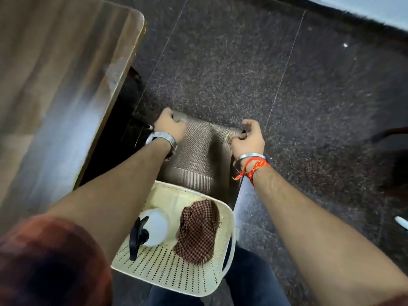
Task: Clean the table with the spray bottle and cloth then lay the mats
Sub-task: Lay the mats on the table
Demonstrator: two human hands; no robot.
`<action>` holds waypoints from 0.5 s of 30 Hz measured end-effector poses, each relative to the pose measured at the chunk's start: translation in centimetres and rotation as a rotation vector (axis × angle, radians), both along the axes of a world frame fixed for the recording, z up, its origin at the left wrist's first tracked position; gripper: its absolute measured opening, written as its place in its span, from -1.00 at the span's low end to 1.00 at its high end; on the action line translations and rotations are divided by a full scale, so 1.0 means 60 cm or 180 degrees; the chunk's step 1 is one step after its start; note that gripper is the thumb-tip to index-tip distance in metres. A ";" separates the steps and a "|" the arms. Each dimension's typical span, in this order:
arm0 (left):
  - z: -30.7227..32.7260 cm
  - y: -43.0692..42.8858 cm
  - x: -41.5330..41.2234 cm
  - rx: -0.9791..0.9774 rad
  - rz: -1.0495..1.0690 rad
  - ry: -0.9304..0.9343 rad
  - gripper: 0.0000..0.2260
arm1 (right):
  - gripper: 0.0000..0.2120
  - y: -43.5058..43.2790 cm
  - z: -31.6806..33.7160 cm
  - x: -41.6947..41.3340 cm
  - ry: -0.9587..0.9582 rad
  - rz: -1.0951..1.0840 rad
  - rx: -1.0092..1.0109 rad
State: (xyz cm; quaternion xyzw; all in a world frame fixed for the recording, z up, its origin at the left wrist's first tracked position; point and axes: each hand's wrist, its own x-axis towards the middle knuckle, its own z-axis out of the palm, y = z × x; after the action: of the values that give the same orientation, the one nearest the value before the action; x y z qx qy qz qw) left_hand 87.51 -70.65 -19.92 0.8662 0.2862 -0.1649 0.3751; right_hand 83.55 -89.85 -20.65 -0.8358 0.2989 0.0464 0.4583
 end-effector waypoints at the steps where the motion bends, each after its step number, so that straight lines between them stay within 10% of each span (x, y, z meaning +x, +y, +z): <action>1: 0.025 -0.017 -0.002 0.0008 0.0021 -0.0069 -0.92 | -0.64 -0.002 0.016 0.008 -0.0104 0.0123 -0.0034; 15: 0.335 -0.191 0.077 0.0080 0.1635 -0.1139 -0.79 | -0.46 -0.170 0.332 0.241 -0.1031 0.1430 0.0460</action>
State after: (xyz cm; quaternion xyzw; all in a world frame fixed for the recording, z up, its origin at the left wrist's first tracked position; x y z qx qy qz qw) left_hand 92.11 -82.12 0.16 0.7853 0.4271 0.0939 0.4382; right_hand 98.02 -100.04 -0.72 -0.8427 0.0251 0.0339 0.5367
